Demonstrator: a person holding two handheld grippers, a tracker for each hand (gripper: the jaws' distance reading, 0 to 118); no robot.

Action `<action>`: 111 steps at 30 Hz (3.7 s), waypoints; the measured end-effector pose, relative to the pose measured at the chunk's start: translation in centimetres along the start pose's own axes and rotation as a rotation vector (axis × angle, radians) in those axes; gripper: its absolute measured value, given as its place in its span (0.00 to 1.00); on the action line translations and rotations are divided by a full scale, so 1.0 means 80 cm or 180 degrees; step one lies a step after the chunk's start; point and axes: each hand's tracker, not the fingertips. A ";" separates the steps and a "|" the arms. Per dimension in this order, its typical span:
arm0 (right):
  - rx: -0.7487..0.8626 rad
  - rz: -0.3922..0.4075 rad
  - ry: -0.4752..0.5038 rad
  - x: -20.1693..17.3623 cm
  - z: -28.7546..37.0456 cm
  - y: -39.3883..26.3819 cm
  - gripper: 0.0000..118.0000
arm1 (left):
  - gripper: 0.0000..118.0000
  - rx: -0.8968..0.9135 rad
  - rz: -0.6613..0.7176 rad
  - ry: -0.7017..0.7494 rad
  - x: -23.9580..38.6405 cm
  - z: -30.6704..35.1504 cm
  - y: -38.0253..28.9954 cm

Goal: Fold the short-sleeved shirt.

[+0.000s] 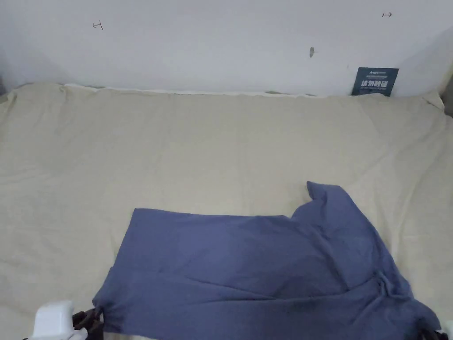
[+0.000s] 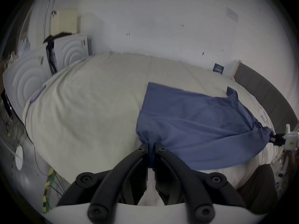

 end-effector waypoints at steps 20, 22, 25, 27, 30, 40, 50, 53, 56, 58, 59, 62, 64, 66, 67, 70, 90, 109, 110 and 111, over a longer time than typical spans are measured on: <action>0.1316 -0.0249 -0.0144 -0.067 0.026 0.105 0.00 | 0.00 0.0582 -0.0210 -0.0068 0.094 -0.045 0.096; 0.1234 -0.0235 0.0100 -0.071 0.015 0.110 0.00 | 0.00 0.0453 -0.0449 0.0031 0.102 -0.079 0.131; 0.1162 -0.0112 0.0085 -0.077 0.001 0.113 0.00 | 0.00 0.0255 -0.0349 -0.0087 0.094 -0.137 0.182; 0.1148 -0.0105 0.0117 -0.077 -0.006 0.113 0.00 | 0.00 0.0220 -0.0256 -0.0142 0.086 -0.180 0.209; 0.1082 -0.0134 0.0194 -0.074 -0.014 0.113 0.00 | 0.33 0.0130 -0.0506 0.0176 0.092 -0.234 0.241; 0.0943 -0.0319 0.0021 -0.036 -0.014 0.100 0.00 | 0.98 -0.0499 -0.0638 0.0759 0.069 -0.333 0.282; 0.0832 -0.0072 0.0017 -0.038 -0.053 0.135 0.00 | 0.00 -0.0219 -0.0546 0.0029 0.053 -0.280 0.244; 0.0787 0.0044 0.0156 -0.029 -0.083 0.174 0.00 | 0.00 0.0089 -0.0285 -0.0019 0.047 -0.254 0.227; 0.0578 0.0007 0.0488 -0.009 -0.140 0.226 0.77 | 0.00 0.0161 -0.0239 -0.0108 0.053 -0.233 0.225; 0.0206 -0.0133 0.0646 0.001 -0.202 0.258 1.00 | 0.00 0.0237 -0.0225 -0.0166 0.053 -0.223 0.224; 0.0153 -0.0128 0.0562 0.003 -0.227 0.270 1.00 | 0.00 0.0250 -0.0188 -0.0194 0.057 -0.219 0.229; -0.0372 0.0131 0.0327 0.007 -0.293 0.298 1.00 | 0.00 0.0294 -0.0054 -0.0294 0.055 -0.214 0.226; -0.0527 0.0283 0.0527 0.008 -0.312 0.312 0.92 | 0.00 0.0291 -0.0111 -0.0268 0.059 -0.213 0.231; -0.0374 0.0463 0.0457 0.001 -0.314 0.320 0.64 | 0.00 0.0269 -0.0173 -0.0239 0.060 -0.213 0.232; -0.0409 0.0631 0.0376 -0.004 -0.314 0.321 0.49 | 0.00 0.0275 -0.0225 -0.0256 0.061 -0.216 0.235; -0.0661 0.0664 0.0604 -0.008 -0.328 0.312 0.41 | 0.00 0.0235 -0.0250 -0.0256 0.060 -0.221 0.234; 0.0793 -0.0212 0.0562 0.043 -0.039 0.240 0.00 | 0.00 0.0983 0.0274 -0.0300 0.034 -0.043 0.169; 0.0038 -0.0472 0.0413 0.040 -0.024 -0.012 0.00 | 0.00 0.0416 0.0249 0.0039 -0.004 0.007 -0.034; -0.0023 -0.0454 0.0294 0.036 -0.027 -0.010 0.00 | 0.00 0.0380 0.0168 0.0161 0.002 0.008 -0.036; 0.0019 -0.0442 0.0213 0.030 -0.024 -0.009 0.00 | 0.02 0.0412 0.0096 0.0256 0.010 0.012 -0.042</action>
